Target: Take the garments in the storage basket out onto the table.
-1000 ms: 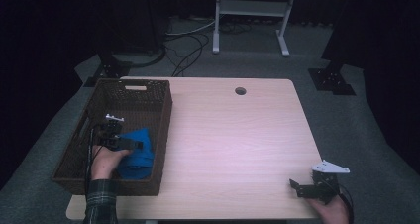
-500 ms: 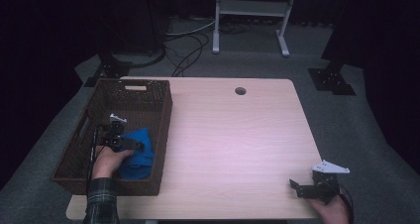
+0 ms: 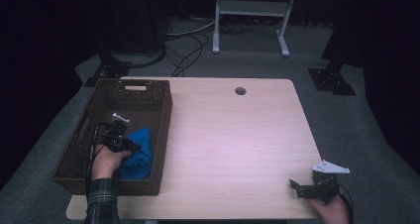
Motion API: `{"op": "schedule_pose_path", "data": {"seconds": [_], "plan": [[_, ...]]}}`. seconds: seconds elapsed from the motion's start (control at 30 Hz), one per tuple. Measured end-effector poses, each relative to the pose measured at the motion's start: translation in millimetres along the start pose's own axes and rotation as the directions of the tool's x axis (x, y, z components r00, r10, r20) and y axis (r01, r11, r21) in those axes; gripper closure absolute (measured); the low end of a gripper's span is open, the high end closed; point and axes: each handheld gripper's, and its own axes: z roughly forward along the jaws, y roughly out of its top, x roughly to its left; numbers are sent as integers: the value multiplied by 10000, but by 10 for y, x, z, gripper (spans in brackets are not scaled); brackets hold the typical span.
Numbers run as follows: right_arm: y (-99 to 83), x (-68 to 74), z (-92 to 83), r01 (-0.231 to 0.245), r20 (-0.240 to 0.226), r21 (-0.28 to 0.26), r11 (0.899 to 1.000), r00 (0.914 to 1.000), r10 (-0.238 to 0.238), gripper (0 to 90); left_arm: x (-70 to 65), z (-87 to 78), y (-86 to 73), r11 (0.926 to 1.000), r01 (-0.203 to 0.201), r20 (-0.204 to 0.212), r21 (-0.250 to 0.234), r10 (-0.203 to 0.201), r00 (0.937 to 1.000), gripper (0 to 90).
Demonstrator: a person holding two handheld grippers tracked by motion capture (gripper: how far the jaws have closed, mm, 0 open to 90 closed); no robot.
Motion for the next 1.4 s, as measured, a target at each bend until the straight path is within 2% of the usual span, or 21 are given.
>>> {"op": "schedule_pose_path", "data": {"seconds": [0.07,0.1,0.2,0.37,0.5,0.63,0.77,0.87,1.1,1.2,1.33,1.4], "plan": [[0,0,0,1,-1,0,10000,10000,-1,0,-22,-6,19,9997,-173,-49,196,174,9998,699],[0,0,0,1,-1,0,10000,10000,-1,0,-22,-6,25,9996,-106,-38,247,107,9999,712],[0,0,0,1,-1,-1,10000,10000,-1,0,-16,-19,39,9995,14,12,314,-14,10000,722],[0,0,0,3,0,5,10000,10000,-3,0,-24,-66,57,9998,-62,106,211,59,9999,721],[0,0,0,0,0,0,10000,10000,0,0,-17,-133,60,9994,-64,295,-336,74,9995,722],[0,0,0,0,-1,0,10000,10000,0,0,-9,-216,44,9939,-6,555,-1101,68,9984,722],[0,0,0,1,0,0,10000,10000,-1,0,-8,-284,31,9842,-21,779,-1771,162,9968,721],[0,0,0,1,1,0,10000,10000,-1,0,-8,-349,8,9707,33,991,-2402,211,9949,721],[0,0,0,-1,-2,2,10000,10000,1,0,-21,-423,-26,9470,32,1385,-3211,436,9894,721],[1,1,0,-22,13,0,10000,10000,22,0,-17,-461,-43,9309,78,1695,-3651,582,9838,721],[2,0,0,-48,64,1,10000,10000,48,0,-31,-505,-52,9117,-80,1825,-4107,908,9790,720],[2,1,1,-56,70,-1,10000,10000,56,0,-22,-525,-44,9064,-33,1966,-4224,952,9759,720]]}}
